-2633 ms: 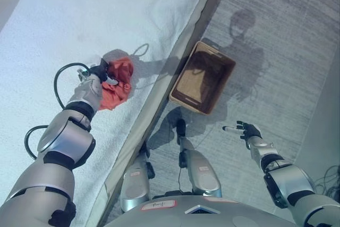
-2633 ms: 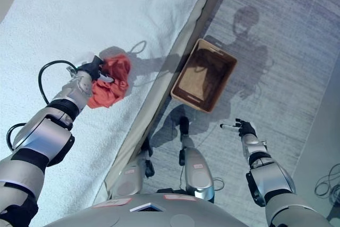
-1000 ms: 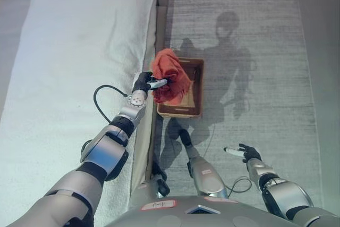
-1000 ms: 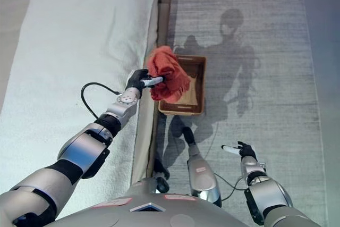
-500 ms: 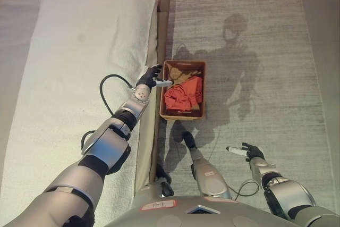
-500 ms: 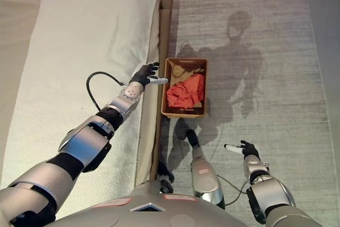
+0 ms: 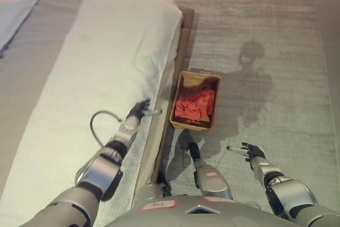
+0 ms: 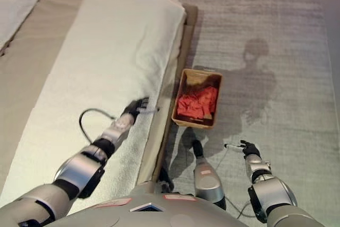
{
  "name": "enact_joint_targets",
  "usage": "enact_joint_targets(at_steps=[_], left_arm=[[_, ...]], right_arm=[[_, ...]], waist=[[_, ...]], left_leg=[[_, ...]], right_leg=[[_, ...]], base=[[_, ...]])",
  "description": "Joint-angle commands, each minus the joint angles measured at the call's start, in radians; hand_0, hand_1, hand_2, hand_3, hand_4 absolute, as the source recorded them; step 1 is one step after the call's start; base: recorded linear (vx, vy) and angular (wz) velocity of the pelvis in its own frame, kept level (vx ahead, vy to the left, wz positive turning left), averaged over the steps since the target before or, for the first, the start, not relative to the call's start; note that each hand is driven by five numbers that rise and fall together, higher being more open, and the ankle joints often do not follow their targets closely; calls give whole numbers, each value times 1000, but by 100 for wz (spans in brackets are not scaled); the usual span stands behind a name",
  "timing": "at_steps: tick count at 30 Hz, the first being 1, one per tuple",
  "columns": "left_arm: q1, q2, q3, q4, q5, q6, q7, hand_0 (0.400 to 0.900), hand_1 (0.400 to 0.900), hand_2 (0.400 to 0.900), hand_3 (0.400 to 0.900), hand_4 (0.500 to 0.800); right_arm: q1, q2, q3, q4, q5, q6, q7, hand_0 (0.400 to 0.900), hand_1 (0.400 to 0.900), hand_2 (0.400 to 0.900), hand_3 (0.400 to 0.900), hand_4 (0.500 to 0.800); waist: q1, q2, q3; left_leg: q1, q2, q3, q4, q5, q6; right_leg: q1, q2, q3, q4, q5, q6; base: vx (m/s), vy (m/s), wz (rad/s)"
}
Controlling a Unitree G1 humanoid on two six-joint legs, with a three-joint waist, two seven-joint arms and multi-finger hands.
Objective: Put the clothes on the bed into the basket.
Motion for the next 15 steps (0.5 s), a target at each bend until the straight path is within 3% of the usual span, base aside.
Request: enact_joint_targets(at_steps=[1,4,7,15], left_arm=[[10,54,22,45,91,-29,-23,900,900,900,900,800],[147,84,83,51,121,-19,-48,900,900,900,900,800],[228,79,115,100,145,-10,-70,900,900,900,900,800],[327,41,176,234,215,18,-72,900,900,900,900,800]], right_arm=[[-47,-45,-22,40,1,-2,23,900,900,900,900,800],[-8,-54,-27,18,-35,0,52,900,900,900,900,800],[24,-49,-23,9,-70,6,70,900,900,900,900,800],[76,24,23,0,-153,12,91,900,900,900,900,800]], waist=[[37,-12,-12],[73,-32,-24],[87,-43,-36],[106,-78,-60]], left_leg=[[3,-18,-81,5,-7,7],[23,-24,-108,5,-7,13],[43,-32,-120,5,-13,20],[60,-51,-149,5,-24,36]], right_leg=[[101,16,-78,4,-108,35],[139,8,-106,4,-117,40],[165,2,-118,4,-119,43],[197,-11,-141,6,-122,47]], base=[[-86,23,35],[-95,38,39],[-48,54,16],[-44,53,17]])
